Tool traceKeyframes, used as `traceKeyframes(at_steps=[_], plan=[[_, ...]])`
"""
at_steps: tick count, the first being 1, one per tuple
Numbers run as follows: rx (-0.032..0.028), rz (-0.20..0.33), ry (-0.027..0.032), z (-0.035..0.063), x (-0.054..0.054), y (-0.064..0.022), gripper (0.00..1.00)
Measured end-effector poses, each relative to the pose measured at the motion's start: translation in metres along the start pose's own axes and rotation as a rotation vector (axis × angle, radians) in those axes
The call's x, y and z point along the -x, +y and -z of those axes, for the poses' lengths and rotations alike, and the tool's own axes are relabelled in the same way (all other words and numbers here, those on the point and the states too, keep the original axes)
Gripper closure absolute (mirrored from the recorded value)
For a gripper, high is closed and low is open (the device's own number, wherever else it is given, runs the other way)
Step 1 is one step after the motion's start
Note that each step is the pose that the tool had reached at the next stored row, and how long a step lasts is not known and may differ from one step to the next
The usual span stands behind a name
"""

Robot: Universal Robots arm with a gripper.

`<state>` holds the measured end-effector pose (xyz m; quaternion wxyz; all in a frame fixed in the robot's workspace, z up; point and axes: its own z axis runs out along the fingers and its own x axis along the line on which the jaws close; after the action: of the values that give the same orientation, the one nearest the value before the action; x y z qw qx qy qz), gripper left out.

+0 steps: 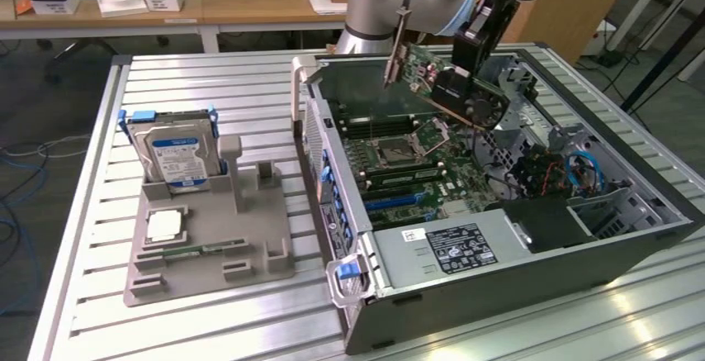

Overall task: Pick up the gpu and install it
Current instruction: 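Insert the gpu into the slot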

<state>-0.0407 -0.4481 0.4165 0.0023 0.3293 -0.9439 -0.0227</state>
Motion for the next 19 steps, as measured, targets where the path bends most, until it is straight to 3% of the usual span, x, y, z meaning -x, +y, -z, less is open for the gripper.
traceKeyframes(at_steps=[19], plan=[[0.0014, 0.131, 0.0058, 0.0000, 0.0000, 0.0000, 0.74]])
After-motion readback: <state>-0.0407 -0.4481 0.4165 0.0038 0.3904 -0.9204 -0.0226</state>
